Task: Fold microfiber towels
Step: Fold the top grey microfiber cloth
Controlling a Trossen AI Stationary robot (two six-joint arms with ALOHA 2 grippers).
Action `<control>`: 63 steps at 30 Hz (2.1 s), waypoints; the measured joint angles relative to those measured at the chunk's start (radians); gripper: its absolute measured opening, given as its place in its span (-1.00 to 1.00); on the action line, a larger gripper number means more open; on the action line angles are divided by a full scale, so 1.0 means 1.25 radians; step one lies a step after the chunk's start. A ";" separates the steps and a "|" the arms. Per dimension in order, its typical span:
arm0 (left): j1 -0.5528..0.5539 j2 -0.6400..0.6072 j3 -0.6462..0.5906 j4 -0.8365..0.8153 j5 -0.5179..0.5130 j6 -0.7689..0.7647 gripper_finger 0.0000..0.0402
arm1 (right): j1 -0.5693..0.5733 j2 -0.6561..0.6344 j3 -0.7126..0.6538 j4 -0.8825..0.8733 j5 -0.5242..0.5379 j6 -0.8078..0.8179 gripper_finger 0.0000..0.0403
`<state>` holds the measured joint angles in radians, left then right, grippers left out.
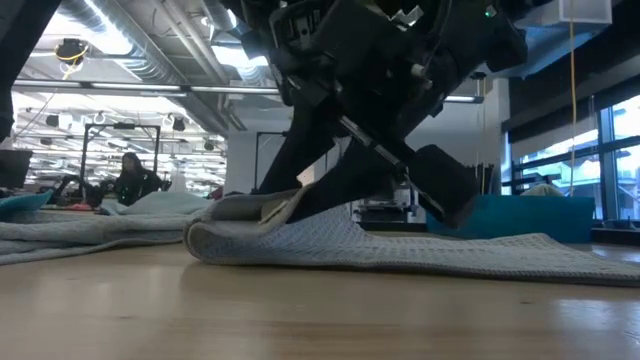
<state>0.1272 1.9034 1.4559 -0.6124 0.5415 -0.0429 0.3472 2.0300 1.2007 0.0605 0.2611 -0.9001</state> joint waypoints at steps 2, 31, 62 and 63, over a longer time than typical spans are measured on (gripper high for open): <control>0.000 0.000 0.000 0.001 0.000 0.000 -0.99 | -0.003 0.000 0.000 0.001 -0.008 0.000 -0.42; 0.013 0.001 0.092 0.009 0.015 0.000 -0.99 | 0.069 -0.090 0.001 -0.174 0.258 0.042 -0.94; -0.067 0.086 0.123 0.354 -0.100 -0.078 -0.99 | 0.227 -0.162 0.001 -0.647 0.218 0.606 -0.96; -0.072 0.088 0.123 0.356 -0.103 -0.078 -0.99 | 0.233 -0.162 0.001 -0.646 0.213 0.619 -0.96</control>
<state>0.0371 2.0140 1.6093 -0.1675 0.4133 -0.1398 0.6380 1.8271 1.2015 -0.7467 0.5271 -0.1266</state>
